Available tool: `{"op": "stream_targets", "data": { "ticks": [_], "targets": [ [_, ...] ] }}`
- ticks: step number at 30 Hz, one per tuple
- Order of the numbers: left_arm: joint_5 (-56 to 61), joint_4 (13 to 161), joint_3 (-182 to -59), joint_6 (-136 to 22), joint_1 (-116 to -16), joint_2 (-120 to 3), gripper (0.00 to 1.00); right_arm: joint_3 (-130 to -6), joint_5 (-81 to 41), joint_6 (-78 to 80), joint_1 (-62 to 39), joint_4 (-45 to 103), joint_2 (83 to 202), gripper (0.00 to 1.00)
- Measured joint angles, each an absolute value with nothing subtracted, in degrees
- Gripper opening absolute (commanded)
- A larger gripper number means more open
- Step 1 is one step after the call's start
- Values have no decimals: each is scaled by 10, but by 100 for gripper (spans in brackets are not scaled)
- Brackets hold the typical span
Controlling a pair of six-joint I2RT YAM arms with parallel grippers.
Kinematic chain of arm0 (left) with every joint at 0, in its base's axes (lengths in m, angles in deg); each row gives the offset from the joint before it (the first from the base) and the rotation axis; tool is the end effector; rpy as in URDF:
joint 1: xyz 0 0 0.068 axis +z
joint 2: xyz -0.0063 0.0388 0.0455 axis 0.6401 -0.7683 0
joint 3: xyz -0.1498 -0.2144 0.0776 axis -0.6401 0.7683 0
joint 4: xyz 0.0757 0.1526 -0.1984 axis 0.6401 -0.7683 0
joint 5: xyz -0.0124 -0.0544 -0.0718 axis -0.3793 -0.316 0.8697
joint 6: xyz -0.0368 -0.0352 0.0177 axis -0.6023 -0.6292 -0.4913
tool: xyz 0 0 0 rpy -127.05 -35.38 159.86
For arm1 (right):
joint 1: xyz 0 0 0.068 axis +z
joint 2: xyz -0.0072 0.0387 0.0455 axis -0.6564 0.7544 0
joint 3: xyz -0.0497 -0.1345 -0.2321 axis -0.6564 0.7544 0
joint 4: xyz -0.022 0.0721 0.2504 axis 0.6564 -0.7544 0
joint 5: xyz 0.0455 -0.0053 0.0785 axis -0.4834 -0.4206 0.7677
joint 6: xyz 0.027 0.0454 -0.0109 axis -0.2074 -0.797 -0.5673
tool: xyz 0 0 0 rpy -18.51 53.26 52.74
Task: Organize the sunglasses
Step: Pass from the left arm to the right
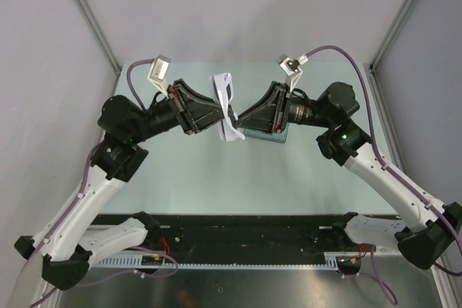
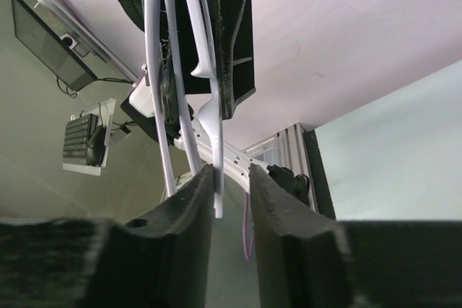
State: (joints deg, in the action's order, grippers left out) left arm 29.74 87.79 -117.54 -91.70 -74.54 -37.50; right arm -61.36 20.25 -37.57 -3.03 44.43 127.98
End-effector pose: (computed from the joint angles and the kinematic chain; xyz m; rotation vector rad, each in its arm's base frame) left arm 0.1425 -0.1240 0.4788 0.4555 1.4392 -1.5630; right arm 0.1805 0.1746 0.4563 -0.7428 1.4213 1.7021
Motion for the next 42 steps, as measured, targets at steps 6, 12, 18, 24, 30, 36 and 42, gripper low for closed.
{"op": "stream_targets", "data": {
  "ticks": [6, 12, 18, 24, 30, 36, 42],
  "targets": [
    [293, 880, -1169, -917, -745, -375, 35, -614, 202, -375, -30, 444, 1280, 7],
    [291, 882, -1168, -917, -745, -375, 36, -614, 201, -378, -31, 442, 1280, 0],
    [291, 886, -1164, -917, -745, -375, 52, -614, 196, -386, -33, 442, 1280, 0],
    [288, 886, -1155, -917, -745, -373, 61, -614, 190, -406, -35, 443, 1280, 0],
    [280, 884, -1148, -915, -745, -371, 68, -614, 190, -428, -38, 450, 1280, 0],
    [275, 882, -1140, -906, -745, -356, 69, -614, 191, -443, -56, 460, 1280, 0],
    [275, 879, -1115, -893, -745, -330, 91, -614, 193, -460, -86, 477, 1280, 0]
  ]
}}
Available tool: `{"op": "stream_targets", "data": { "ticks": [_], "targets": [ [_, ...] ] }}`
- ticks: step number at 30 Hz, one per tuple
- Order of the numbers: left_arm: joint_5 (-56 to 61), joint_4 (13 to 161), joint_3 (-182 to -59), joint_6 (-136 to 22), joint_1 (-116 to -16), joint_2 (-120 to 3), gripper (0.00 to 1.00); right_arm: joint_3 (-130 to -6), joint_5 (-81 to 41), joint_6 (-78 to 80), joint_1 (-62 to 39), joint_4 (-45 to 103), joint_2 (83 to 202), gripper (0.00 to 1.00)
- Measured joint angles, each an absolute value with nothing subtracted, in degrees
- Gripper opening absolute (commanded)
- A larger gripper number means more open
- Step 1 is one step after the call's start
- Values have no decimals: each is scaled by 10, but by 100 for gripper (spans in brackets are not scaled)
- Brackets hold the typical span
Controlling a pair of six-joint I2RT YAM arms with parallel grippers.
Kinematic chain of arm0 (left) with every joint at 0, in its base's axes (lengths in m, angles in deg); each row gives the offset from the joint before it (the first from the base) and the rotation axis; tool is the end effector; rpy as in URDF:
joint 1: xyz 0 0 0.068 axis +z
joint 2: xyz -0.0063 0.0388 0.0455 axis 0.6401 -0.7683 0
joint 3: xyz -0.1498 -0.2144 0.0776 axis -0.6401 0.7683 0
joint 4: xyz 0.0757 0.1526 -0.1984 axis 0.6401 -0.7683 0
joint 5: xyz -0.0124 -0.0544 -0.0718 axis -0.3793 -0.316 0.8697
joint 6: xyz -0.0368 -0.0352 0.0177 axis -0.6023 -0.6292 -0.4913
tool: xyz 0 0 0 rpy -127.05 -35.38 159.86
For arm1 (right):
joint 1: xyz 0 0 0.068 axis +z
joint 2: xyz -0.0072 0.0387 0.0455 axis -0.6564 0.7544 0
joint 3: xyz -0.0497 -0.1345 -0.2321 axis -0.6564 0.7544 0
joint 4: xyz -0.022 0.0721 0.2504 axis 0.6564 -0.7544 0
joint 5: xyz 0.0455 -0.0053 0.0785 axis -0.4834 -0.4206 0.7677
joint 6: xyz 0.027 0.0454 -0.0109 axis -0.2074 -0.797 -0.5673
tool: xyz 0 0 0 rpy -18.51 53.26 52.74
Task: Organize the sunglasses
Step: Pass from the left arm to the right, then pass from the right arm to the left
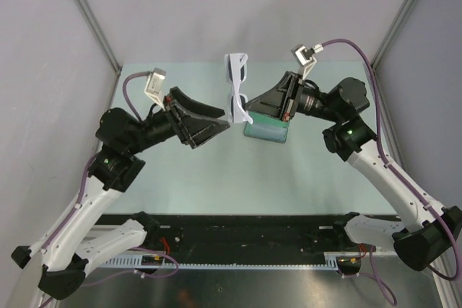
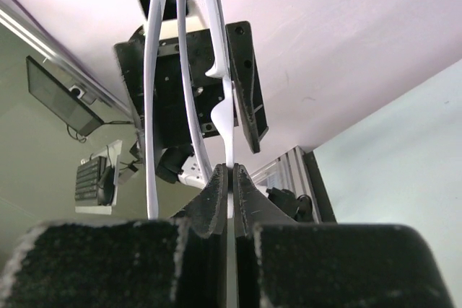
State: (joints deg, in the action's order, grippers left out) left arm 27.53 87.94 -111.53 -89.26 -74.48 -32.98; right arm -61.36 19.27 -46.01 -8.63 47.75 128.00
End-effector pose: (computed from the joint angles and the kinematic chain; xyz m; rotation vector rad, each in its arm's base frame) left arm 0.1334 -0.1160 0.4581 0.4382 1.4451 -1.5071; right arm 0.1958 0.1551 0.4617 -0.5720 1.4488 1.7268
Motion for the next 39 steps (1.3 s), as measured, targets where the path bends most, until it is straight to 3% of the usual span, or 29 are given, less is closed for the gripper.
{"op": "stream_targets", "data": {
  "ticks": [2, 16, 19, 20, 22, 23, 25, 26, 27, 29, 32, 39],
  "targets": [
    [275, 875, -1112, -884, -744, -319, 100, -614, 194, -462, -93, 482, 1280, 0],
    [290, 883, -1170, -871, -744, -375, 100, -614, 200, -430, -56, 476, 1295, 0],
    [276, 877, -1170, -869, -744, -388, 88, -614, 205, -429, -48, 477, 1301, 0],
    [273, 876, -1170, -867, -744, -389, 72, -614, 208, -429, -48, 478, 1302, 0],
    [268, 875, -1170, -867, -743, -389, 60, -614, 211, -430, -47, 479, 1303, 0],
    [266, 875, -1170, -861, -743, -389, 44, -614, 213, -431, -48, 480, 1304, 0],
    [265, 875, -1170, -859, -743, -388, 33, -614, 215, -432, -48, 483, 1305, 0],
    [265, 876, -1170, -857, -743, -388, 34, -614, 215, -434, -49, 485, 1306, 0],
    [265, 876, -1170, -857, -744, -388, 43, -614, 217, -434, -50, 486, 1308, 0],
    [265, 875, -1170, -858, -743, -388, 73, -614, 219, -436, -52, 492, 1311, 0],
    [263, 876, -1170, -853, -743, -388, 100, -614, 226, -445, -53, 497, 1314, 0],
    [262, 872, -1170, -852, -711, -376, 100, -614, 247, -480, -71, 529, 1314, 0]
  ]
}}
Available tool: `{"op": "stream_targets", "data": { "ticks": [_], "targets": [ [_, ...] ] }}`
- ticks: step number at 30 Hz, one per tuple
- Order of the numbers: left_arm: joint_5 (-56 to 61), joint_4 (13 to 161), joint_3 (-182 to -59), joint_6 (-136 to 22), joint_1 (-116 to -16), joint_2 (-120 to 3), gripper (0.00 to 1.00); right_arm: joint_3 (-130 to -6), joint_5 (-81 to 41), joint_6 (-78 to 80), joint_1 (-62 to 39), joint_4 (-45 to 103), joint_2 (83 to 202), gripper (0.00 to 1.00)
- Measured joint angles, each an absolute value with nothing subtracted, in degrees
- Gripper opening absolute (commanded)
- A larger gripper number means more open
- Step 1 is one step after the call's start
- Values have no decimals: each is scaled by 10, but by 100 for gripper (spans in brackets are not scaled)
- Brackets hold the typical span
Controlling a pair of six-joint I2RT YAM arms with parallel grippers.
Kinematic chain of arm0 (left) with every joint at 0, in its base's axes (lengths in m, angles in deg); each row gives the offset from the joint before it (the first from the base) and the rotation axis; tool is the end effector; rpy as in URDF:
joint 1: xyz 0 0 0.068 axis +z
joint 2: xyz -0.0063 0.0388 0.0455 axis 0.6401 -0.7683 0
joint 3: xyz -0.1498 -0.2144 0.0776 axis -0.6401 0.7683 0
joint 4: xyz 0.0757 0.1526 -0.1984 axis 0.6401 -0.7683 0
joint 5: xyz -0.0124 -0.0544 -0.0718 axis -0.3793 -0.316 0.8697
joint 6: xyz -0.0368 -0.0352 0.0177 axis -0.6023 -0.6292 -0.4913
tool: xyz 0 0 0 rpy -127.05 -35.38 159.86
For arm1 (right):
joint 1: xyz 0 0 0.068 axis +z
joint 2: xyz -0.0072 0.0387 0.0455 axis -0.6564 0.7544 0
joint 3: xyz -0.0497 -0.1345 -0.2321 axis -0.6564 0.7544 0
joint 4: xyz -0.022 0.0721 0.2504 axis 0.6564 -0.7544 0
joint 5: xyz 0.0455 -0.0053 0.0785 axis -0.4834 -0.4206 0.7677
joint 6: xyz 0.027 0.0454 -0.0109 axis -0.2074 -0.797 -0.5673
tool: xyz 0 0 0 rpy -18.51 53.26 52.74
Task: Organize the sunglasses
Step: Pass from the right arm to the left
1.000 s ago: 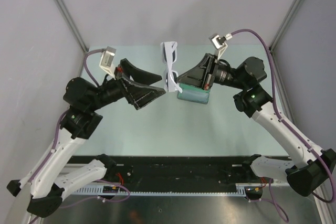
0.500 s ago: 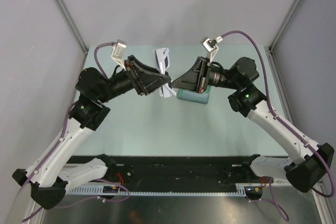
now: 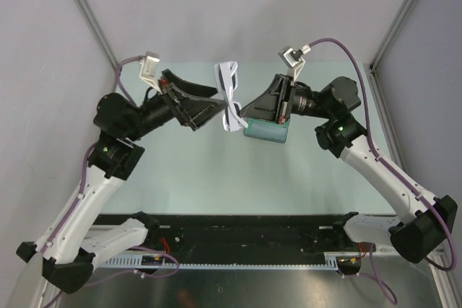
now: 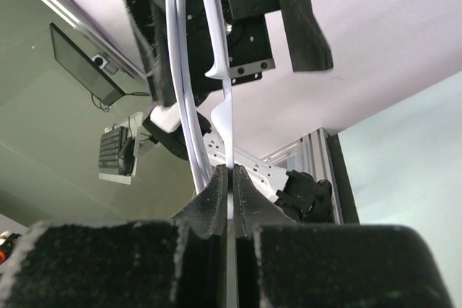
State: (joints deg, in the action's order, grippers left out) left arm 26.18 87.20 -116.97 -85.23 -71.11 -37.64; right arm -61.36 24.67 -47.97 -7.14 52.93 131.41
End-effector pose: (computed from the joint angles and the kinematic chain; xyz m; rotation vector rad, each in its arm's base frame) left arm 0.1539 -0.1156 0.4745 0.4161 1.4169 -1.3909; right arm 0.2028 0.1702 0.4549 -0.6870 1.4404 1.8081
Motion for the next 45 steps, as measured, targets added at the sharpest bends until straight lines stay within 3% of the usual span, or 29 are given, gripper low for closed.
{"op": "stream_targets", "data": {
  "ticks": [8, 18, 21, 23, 28, 32, 39, 45],
  "targets": [
    [314, 873, -1189, -863, -604, -353, 100, -614, 310, -587, -111, 651, 1330, 0],
    [440, 910, -1207, -898, -596, -365, 97, -614, 361, -773, -115, 882, 1373, 0],
    [449, 913, -1207, -908, -596, -370, 90, -614, 364, -789, -114, 896, 1375, 0],
    [450, 918, -1207, -920, -598, -374, 76, -614, 364, -781, -110, 888, 1374, 0],
    [437, 926, -1207, -948, -620, -390, 53, -614, 361, -717, -86, 807, 1372, 0],
    [422, 926, -1207, -959, -635, -401, 40, -614, 354, -682, -76, 762, 1372, 0],
    [410, 924, -1206, -967, -637, -401, 36, -614, 340, -644, -71, 720, 1372, 0],
    [395, 899, -1206, -957, -637, -401, 19, -614, 335, -617, -70, 687, 1372, 0]
  ]
}}
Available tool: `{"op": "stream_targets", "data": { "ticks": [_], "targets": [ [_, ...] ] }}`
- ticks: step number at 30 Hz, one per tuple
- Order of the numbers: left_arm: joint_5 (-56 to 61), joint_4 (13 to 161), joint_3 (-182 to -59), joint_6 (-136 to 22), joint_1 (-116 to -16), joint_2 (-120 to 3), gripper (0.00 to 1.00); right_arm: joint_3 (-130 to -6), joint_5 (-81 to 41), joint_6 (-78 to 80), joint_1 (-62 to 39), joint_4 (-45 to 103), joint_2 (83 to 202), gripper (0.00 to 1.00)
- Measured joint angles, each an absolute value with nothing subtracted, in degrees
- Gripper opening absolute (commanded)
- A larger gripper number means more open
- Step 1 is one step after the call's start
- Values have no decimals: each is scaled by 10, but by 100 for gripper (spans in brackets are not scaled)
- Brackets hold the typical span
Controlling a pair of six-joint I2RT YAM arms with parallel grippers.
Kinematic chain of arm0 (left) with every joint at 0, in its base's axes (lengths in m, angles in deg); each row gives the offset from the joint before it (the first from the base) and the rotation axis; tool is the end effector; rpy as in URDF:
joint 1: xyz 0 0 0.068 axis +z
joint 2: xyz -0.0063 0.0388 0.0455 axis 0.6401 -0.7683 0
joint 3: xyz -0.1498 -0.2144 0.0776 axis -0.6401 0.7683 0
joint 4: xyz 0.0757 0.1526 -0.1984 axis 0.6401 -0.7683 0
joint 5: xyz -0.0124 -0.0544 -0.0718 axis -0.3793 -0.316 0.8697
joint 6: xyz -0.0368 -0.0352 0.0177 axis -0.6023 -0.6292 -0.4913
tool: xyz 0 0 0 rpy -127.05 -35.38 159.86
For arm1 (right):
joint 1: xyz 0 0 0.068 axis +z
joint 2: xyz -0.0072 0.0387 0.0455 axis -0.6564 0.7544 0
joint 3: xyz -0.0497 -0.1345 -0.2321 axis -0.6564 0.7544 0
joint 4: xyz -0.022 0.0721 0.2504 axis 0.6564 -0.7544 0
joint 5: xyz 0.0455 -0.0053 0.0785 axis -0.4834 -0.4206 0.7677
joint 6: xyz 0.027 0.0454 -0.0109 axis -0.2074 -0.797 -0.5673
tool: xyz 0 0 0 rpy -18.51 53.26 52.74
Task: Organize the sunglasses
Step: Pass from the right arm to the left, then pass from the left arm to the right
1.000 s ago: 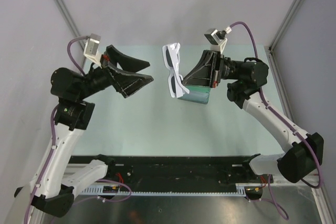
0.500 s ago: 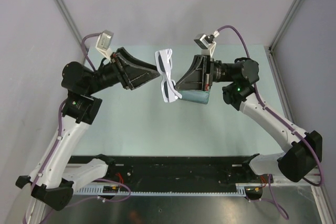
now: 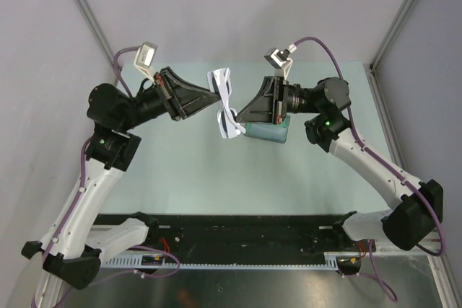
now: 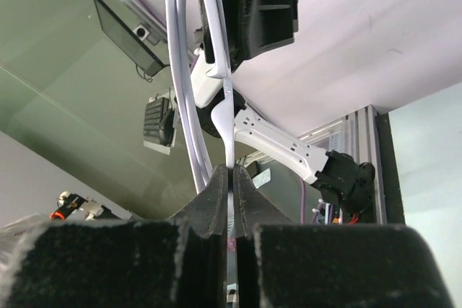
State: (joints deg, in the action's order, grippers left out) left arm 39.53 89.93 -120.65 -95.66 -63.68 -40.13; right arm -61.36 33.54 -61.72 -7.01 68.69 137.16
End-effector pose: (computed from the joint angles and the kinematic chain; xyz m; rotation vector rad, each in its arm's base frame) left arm 0.1649 -0.1007 0.4905 0.4515 1.4402 -1.5506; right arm 0.2157 0.1833 0.4501 -0.8059 1.4225 2.0014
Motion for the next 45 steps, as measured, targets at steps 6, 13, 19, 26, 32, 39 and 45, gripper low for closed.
{"op": "stream_targets", "data": {
  "ticks": [6, 13, 19, 26, 32, 39, 45],
  "targets": [
    [386, 884, -1205, -950, -637, -401, 1, -614, 330, -595, -70, 655, 1371, 0],
    [373, 870, -1201, -945, -637, -398, 0, -614, 322, -563, -72, 615, 1364, 0],
    [356, 852, -1198, -937, -637, -398, 0, -614, 300, -523, -75, 556, 1352, 62],
    [293, 785, -1198, -920, -637, -391, 1, -614, 198, -421, -103, 423, 1306, 83],
    [174, 673, -1198, -917, -637, -388, 0, -614, 20, -250, -102, 292, 1254, 83],
    [68, 592, -1186, -955, -637, -388, 0, -611, -310, 45, 149, 224, 1239, 66],
    [2, 529, -1167, -995, -637, -388, 0, -524, -490, 269, 317, 323, 1232, 63]
  ]
}}
